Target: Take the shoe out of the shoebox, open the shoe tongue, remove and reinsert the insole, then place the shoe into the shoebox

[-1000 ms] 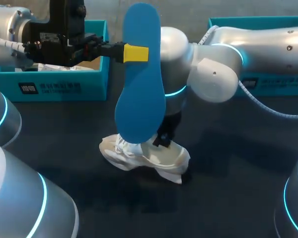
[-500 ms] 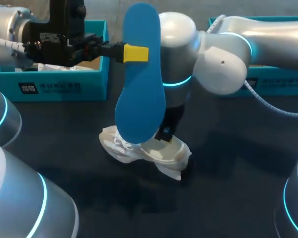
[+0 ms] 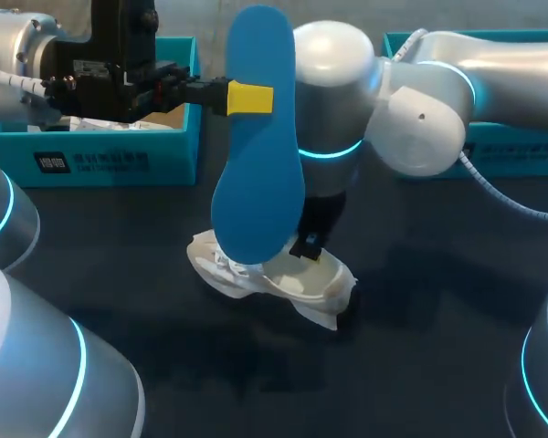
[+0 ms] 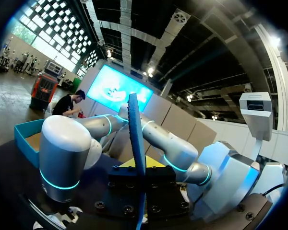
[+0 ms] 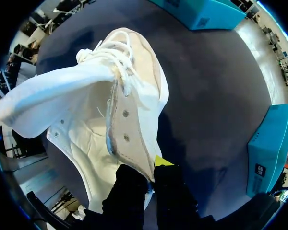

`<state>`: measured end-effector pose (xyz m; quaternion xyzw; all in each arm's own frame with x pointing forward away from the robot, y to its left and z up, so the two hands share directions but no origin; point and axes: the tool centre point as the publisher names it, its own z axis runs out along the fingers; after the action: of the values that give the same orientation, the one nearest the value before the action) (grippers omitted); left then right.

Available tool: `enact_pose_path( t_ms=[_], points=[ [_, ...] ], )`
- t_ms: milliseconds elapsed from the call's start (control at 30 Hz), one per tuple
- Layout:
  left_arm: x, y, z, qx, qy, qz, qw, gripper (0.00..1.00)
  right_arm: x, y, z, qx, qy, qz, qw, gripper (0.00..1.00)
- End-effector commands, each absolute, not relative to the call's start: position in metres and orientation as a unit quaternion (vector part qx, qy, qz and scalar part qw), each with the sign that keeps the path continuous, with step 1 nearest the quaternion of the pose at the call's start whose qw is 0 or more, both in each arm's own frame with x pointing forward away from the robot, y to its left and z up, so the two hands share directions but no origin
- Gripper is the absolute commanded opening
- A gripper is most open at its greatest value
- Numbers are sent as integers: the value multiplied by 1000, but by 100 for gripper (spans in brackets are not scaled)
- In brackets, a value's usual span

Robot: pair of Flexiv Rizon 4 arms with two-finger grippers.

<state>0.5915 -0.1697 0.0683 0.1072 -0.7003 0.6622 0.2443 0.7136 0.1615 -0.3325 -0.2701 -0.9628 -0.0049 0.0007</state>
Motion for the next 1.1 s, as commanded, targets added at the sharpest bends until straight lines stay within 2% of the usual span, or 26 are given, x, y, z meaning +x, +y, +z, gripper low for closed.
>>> enact_pose_path(
  t_ms=[33, 300, 667, 1100],
  points=[
    [592, -171, 69, 108, -701, 661, 244, 0, 716, 153, -332, -285, -958, -37, 15, 0],
    [592, -171, 69, 108, -701, 661, 244, 0, 710, 144, -313, -364, -930, -33, 37, 0],
    [592, -171, 69, 108, -701, 661, 244, 0, 671, 158, -311, -623, -781, -32, 26, 0],
    [592, -171, 69, 108, -701, 661, 244, 0, 651, 168, -314, -671, -740, -39, 27, 0]
  ],
)
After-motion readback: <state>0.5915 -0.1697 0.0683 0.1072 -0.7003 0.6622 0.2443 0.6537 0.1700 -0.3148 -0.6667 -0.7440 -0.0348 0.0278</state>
